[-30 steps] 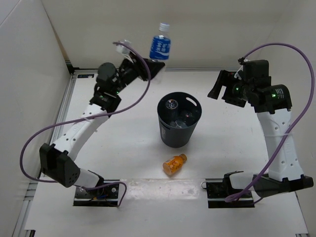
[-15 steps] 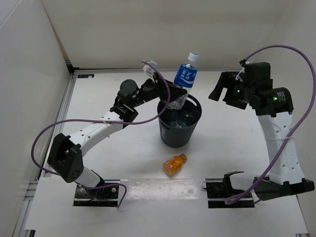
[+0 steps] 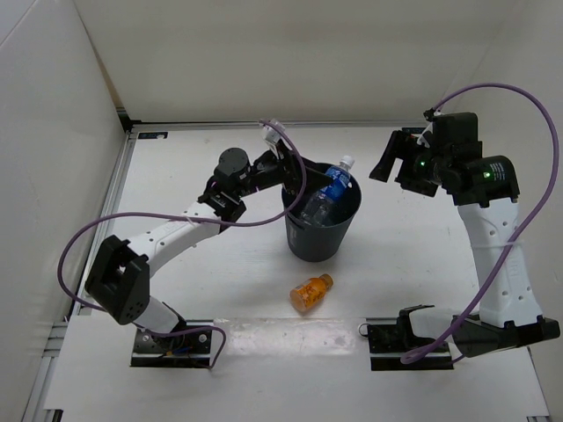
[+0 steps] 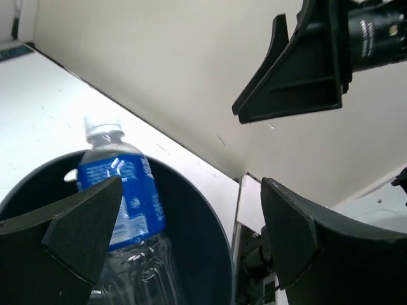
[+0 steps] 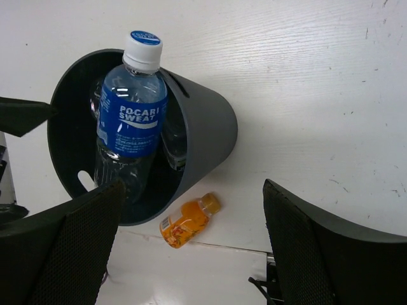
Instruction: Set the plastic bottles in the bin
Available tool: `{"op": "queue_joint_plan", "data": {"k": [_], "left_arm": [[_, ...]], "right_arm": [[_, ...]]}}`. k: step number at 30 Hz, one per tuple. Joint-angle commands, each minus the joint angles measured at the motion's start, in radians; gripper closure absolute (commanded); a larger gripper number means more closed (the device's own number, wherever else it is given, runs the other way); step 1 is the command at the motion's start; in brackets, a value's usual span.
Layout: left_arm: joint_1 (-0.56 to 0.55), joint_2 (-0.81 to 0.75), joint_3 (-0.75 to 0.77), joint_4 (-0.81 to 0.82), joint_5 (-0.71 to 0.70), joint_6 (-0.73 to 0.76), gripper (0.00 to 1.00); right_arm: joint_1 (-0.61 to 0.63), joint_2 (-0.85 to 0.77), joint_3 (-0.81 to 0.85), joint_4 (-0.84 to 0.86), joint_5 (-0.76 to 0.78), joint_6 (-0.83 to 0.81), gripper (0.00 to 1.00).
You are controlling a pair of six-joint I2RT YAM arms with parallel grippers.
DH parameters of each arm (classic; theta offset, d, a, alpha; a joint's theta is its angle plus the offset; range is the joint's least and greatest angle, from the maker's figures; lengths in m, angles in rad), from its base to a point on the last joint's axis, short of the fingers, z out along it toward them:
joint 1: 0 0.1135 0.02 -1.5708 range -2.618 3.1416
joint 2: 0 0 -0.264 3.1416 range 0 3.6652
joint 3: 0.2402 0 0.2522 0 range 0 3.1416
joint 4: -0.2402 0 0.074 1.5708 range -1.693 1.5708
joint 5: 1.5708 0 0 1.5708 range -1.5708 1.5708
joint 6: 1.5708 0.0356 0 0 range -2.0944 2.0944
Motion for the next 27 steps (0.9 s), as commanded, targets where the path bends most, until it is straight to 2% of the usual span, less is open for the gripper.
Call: {"op": "queue_joint_plan", "data": {"k": [1, 3, 5, 7, 11, 14, 16, 20, 21, 25, 27], "left_arm": [[0.023, -0.040, 0.062, -0.023, 0.009, 0.043, 0.00], [0.059, -0.082, 0.066, -0.055, 0.010, 0.110, 0.00], [0.095, -0.112, 0.078, -0.169, 0.007, 0.167, 0.00], [0.111, -0.179, 0.091, -0.296, 0.007, 0.322, 0.00], [0.105, -0.285, 0.100, -0.734, 0.052, 0.676, 0.00], [0.059, -0.368, -0.002, -0.900, 0.035, 0.828, 0.00], [-0.007, -0.435, -0.067, -0.948, -0.040, 0.902, 0.00], [-0.070, -0.485, -0.207, -0.988, -0.083, 0.910, 0.00], [-0.081, -0.477, -0.263, -0.987, -0.083, 0.908, 0.00], [-0.154, -0.400, -0.328, -0.924, -0.088, 0.872, 0.00], [-0.177, -0.324, -0.319, -0.880, -0.095, 0.844, 0.00]], "right_arm": [[0.005, -0.015, -0.001, 0.033, -0.007, -0.001, 0.10], [0.004, -0.014, 0.002, 0.033, -0.007, -0.001, 0.10], [0.004, -0.012, 0.001, 0.033, -0.007, -0.001, 0.10], [0.007, -0.014, 0.001, 0.035, -0.006, -0.001, 0.10], [0.007, -0.011, -0.010, 0.043, -0.005, 0.007, 0.10], [0.010, -0.008, -0.011, 0.044, -0.007, 0.012, 0.10], [0.013, -0.006, -0.016, 0.049, -0.012, 0.013, 0.10], [0.014, -0.005, -0.022, 0.047, -0.012, 0.015, 0.10], [0.016, -0.008, -0.025, 0.044, -0.013, 0.016, 0.10], [0.019, -0.002, -0.022, 0.044, -0.013, 0.013, 0.10], [0.019, -0.002, -0.021, 0.034, -0.013, 0.013, 0.10]]}}
